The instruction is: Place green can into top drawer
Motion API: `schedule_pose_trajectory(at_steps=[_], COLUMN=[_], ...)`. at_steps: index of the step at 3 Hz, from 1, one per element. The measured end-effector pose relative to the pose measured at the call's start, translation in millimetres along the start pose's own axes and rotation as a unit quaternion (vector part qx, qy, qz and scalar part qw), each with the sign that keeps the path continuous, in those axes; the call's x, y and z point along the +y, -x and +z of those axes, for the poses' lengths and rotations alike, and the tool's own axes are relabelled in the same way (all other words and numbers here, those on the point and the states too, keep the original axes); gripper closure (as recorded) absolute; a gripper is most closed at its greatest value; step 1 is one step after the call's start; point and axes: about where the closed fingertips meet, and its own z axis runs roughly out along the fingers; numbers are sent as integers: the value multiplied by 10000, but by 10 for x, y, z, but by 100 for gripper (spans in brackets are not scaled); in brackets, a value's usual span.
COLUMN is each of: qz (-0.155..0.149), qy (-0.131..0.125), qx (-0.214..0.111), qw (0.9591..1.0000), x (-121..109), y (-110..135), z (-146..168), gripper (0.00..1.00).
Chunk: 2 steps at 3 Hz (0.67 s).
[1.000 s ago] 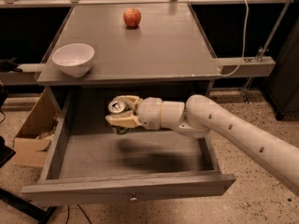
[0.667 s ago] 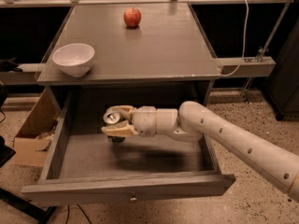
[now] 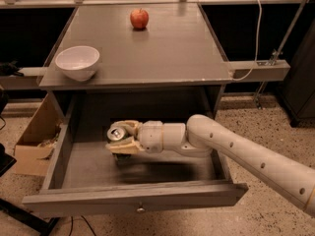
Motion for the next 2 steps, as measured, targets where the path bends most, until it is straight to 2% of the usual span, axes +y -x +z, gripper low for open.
schedule_pose_trajectory(at_steps=[1, 2], qz=[0, 0], qy=[0, 0], qx=[0, 0], qw=[10000, 10000], x=[0, 0], y=[0, 0], z=[0, 0], gripper=[44, 21])
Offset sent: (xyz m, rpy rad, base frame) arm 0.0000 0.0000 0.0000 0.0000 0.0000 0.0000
